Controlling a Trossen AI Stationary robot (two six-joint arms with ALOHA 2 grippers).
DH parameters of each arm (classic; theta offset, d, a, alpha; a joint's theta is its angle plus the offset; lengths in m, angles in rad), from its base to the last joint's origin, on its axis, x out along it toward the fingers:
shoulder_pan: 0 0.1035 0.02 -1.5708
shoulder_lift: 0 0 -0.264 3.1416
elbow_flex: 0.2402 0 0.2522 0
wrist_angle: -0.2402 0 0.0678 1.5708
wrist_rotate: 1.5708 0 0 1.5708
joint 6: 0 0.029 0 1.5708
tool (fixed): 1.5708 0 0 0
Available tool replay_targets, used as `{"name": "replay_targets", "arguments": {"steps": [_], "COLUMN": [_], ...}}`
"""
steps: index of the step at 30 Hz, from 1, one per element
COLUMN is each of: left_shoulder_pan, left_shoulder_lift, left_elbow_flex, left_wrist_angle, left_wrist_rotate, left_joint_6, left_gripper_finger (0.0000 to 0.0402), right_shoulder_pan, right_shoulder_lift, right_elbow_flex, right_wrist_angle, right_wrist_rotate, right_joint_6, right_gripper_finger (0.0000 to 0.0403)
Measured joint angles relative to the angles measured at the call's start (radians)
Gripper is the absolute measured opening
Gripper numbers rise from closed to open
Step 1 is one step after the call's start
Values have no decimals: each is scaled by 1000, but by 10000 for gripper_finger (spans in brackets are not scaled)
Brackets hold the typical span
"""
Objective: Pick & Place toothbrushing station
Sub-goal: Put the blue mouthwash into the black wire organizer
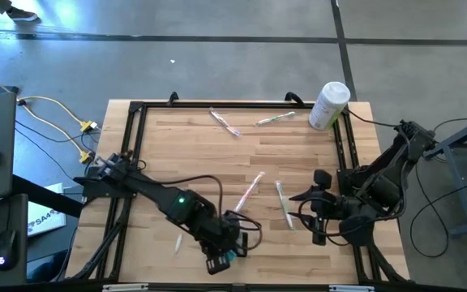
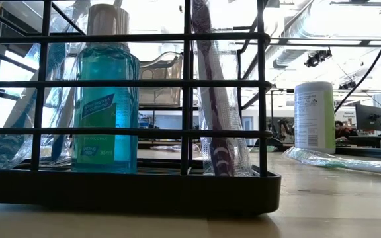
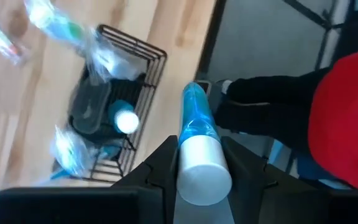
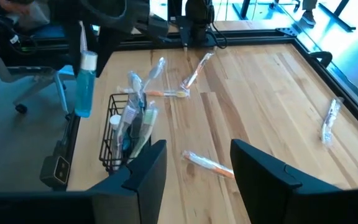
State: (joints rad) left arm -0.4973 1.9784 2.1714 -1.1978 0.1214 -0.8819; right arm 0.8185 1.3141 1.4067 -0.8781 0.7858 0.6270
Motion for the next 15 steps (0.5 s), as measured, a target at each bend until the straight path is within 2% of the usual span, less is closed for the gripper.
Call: {"name": "replay_targets", "arguments": {"steps": [7,10,15], "left_shoulder_pan": [8,9,9], "left_shoulder_lift": [97,116,150], "left_elbow_flex": [148,155,155], "left_wrist_angle": [-187,-227,-194], "left_wrist_rotate": [-9,-8,-3], "left_joint_6": [27,-9,-72], "left_gripper_finger": [92,92,92], "right_shoulder_pan": [1,15,29], "right_shoulder_lift": [-9,-11,-14], "right_elbow_flex": [0,0,0], "right_wrist_angle": [-32,-44,-62], "right_wrist_rotate": [0,-1,-4], "right_joint_6": [-2,-2,-2], "right_gripper_finger": [171,171,171]}}
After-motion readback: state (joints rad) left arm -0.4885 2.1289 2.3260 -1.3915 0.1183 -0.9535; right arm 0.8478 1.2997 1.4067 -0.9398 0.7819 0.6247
